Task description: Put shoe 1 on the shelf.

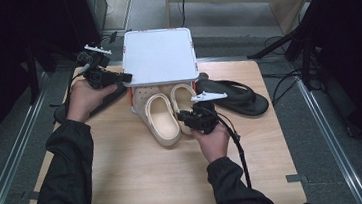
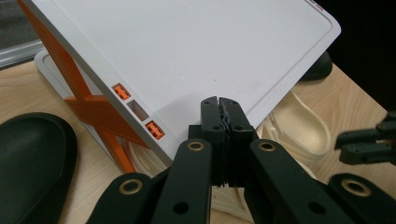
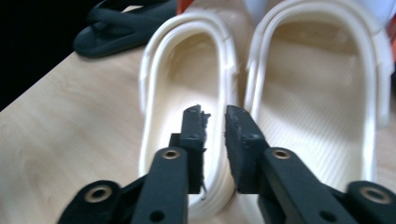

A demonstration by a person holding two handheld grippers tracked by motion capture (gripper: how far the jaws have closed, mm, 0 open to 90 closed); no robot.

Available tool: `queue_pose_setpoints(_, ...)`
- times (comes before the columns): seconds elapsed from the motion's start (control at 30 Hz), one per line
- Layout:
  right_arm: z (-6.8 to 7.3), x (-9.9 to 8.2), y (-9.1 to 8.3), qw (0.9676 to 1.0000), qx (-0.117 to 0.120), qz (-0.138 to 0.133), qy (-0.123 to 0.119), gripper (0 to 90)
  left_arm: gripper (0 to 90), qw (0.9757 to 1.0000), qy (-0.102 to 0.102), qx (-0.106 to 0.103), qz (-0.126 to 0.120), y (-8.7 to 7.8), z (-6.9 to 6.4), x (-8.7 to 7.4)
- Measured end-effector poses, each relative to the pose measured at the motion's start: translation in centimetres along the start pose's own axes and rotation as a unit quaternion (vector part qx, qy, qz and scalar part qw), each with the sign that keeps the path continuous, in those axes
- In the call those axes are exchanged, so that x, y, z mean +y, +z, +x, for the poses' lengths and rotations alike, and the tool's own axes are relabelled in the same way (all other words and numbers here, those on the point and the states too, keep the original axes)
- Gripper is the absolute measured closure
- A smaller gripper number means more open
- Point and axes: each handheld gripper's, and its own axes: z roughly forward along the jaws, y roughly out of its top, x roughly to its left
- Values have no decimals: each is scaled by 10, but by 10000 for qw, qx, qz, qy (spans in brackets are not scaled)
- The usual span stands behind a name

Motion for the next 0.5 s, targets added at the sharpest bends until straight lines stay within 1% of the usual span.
queue_pose_setpoints(0.03, 2, -3, -2, 10000, 65, 0, -27, 848, 896, 10000, 3, -1, 0, 0, 0, 0)
queue_pose_setpoints(0.07, 4, -7, -3, 10000, 61, -11, -77, 873, 896, 10000, 3, 2, 2, 0, 0, 0)
queue_pose_setpoints(0.1, 4, -7, -3, 10000, 61, -11, -77, 873, 896, 10000, 2, 3, 3, 0, 0, 0)
queue_pose_setpoints(0.13, 6, -10, -5, 9999, 50, -29, -111, 900, 896, 10000, -4, -1, 1, 0, 0, 0)
queue_pose_setpoints(0.17, 8, -14, -7, 9998, 25, -99, -153, 900, 896, 10000, -8, 0, -2, 0, 0, 0)
queue_pose_setpoints(0.2, 10, -17, -8, 9998, 34, -105, -153, 900, 896, 10000, 0, 3, 4, 0, 0, 0)
queue_pose_setpoints(0.27, 13, -25, -8, 9998, 118, -98, -118, 900, 896, 10000, 4, -1, 11, 0, 0, 0)
queue_pose_setpoints(0.37, 18, -36, -6, 9997, 212, -33, -117, 900, 896, 10000, -11, 8, 2, 0, 0, 0)
queue_pose_setpoints(0.4, 21, -42, -3, 9996, 245, 16, -168, 900, 896, 10000, -7, 14, 7, 0, 0, 0)
queue_pose_setpoints(0.5, 23, -46, -1, 9994, 255, 64, -207, 900, 896, 10000, 0, 32, 9, 0, -1, 0)
